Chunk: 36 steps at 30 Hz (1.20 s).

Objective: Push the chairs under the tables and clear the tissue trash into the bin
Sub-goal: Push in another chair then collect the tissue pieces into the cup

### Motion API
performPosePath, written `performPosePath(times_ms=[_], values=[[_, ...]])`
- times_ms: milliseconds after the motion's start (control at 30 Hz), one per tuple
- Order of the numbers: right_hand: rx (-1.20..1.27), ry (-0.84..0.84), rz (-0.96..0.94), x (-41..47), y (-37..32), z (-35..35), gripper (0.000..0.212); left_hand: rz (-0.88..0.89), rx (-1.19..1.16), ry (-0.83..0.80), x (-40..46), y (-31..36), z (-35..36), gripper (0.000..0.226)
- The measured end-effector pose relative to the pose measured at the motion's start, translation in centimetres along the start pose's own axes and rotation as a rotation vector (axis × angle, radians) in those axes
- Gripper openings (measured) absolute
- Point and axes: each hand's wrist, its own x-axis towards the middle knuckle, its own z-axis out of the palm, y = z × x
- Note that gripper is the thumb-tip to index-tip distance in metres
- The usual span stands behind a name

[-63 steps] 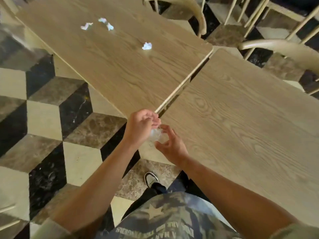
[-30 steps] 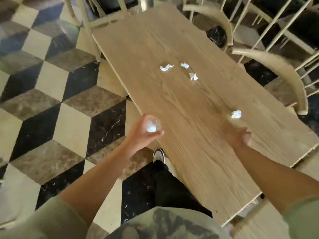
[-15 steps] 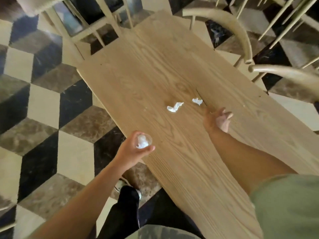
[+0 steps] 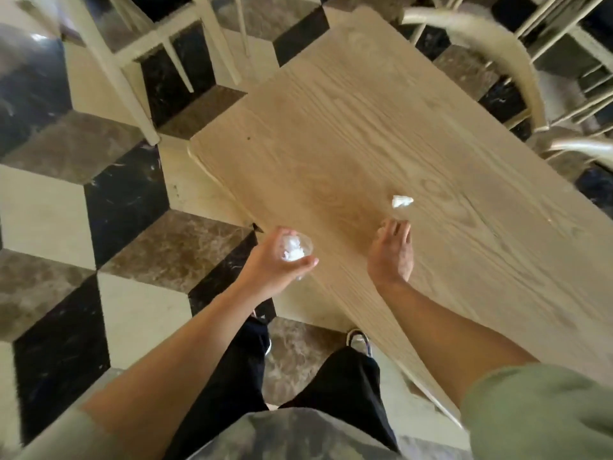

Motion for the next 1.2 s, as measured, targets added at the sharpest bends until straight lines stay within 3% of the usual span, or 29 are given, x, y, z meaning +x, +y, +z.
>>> performPosePath(times_ms=[100,167,333,433,600,700,833,1000,1133,1200], values=[[0.099,-0.109,0.046,-2.4,-2.6,0.4,0.022,0.008,0.027,-0.043,0.2,-1.1,-4.3,0.069],[0.215,-0.137,0.195,-2.0,-4.7,-0.4,0.021,0.024,0.066,-0.083,0.9,-1.5,-6.7,0.073],[0.412,-0.114,0.405,0.9,-7.3,-3.0,0.032,0.064,0.094,-0.107,3.0,-1.1,-10.7,0.071],[0.378,-0.028,0.540,3.5,-6.0,-4.3,0.051,0.072,0.121,-0.133,4.5,-0.4,-11.9,0.075],[0.205,-0.065,0.756,7.0,-2.9,-4.6,0.081,0.116,0.158,-0.185,7.9,1.2,-13.7,0.078],[0.222,-0.081,0.794,9.1,-3.3,-3.7,0.069,0.146,0.205,-0.157,9.6,2.3,-15.2,0.074],[0.324,-0.117,0.687,12.9,-10.0,-1.9,0.041,0.089,0.311,-0.156,11.4,2.9,-18.8,0.070],[0.584,-0.391,0.226,14.4,-25.4,-1.2,0.024,-0.011,0.407,-0.093,12.5,3.7,-23.3,0.071],[0.764,-0.559,-0.006,11.5,-38.3,-1.8,0.028,-0.075,0.385,-0.026,13.3,2.8,-26.3,0.065],[0.828,-0.626,-0.059,9.6,-41.9,-1.0,0.033,-0.062,0.426,-0.014,13.6,1.8,-27.3,0.050]])
